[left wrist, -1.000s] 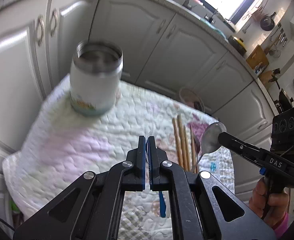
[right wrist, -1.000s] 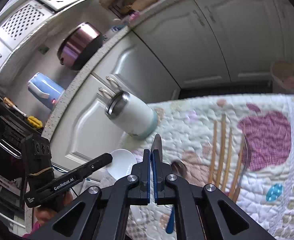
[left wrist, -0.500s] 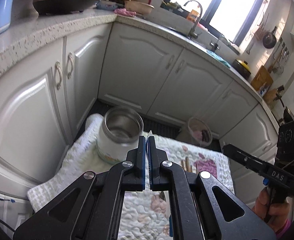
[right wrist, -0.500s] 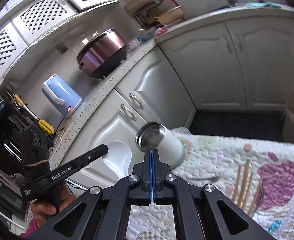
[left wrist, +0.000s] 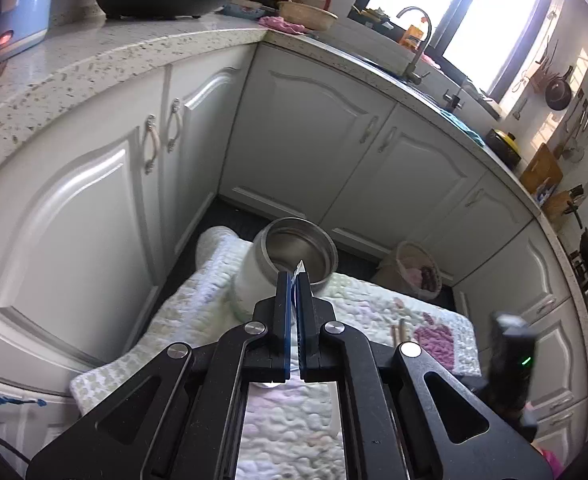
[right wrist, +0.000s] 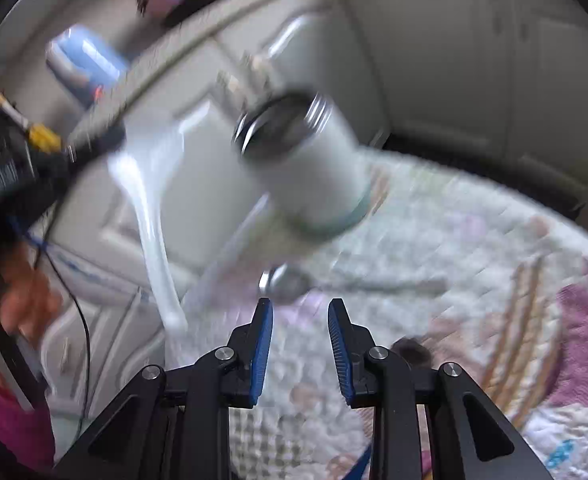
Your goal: Organize utensils
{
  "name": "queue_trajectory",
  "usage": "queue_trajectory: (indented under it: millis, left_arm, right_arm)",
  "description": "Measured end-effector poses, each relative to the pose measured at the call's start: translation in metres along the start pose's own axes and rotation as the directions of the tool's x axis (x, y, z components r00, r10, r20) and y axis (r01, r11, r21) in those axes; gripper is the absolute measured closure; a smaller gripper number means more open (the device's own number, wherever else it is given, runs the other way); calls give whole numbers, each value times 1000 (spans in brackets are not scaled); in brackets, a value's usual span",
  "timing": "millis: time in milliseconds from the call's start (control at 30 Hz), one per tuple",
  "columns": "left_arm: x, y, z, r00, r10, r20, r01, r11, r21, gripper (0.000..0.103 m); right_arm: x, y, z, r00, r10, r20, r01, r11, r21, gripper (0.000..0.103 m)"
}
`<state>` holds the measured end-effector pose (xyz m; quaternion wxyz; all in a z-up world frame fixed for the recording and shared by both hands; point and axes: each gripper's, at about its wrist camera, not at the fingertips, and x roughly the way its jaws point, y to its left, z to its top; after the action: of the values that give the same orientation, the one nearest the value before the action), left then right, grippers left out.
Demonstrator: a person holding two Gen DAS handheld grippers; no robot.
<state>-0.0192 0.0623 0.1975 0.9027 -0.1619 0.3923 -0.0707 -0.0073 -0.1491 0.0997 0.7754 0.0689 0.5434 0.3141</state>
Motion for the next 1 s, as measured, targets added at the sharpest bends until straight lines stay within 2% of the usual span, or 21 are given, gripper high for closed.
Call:
queue_trajectory:
  millis: [67,133,300,433,567,700,767,833,867,900,933,1000]
  left_arm:
    - [-4,8,1,1000,17,12,-17,1000,-1,102]
    - [-8,16,2,999,38,23,-38,999,-1,102]
    - [-17,45,0,996,78,32,-77,997,-33,102]
    - [-19,65,-1,995,94,29,-92,993,-69,102]
    - [-19,77,-3,994,104,24,-101,991,-86,102]
    - [-20,84,-4,995,100,24,-97,990,-106,102]
    - [-19,85,-4,995,96,20,-94,989,-111,102]
    - [-17,85,-5,995,96,13,-94,989,-112,102]
    - [-16,85,-5,995,96,9,-95,989,-112,102]
    - [-15,85,-6,995,95,6,-94,989,-114,102]
    - [-14,85,-6,996,94,5,-92,989,-116,102]
    - [-12,84,-6,996,90,1,-89,989,-117,102]
  right_arm:
    - [17,4,-4,1000,18,-21,-17,1000,19,76]
    - [26,10,-5,1000,-14,-11,14,1000,-13,76]
    - [60,37,-16,996,-87,-28,81,981,-178,76]
    - [82,52,-26,991,-131,18,131,956,-264,76]
    - [105,70,-27,968,-238,80,250,883,-397,76]
    - [122,77,-30,915,-369,161,399,777,-486,76]
    - [125,76,-29,913,-370,170,404,775,-485,78]
    - [129,76,-28,914,-371,165,403,775,-486,92]
    - [129,75,-27,914,-372,164,403,778,-481,94]
    - [127,74,-27,920,-357,161,389,793,-469,95]
    - [128,75,-25,926,-344,156,376,804,-460,103]
    - [115,70,-18,941,-301,152,337,844,-417,103]
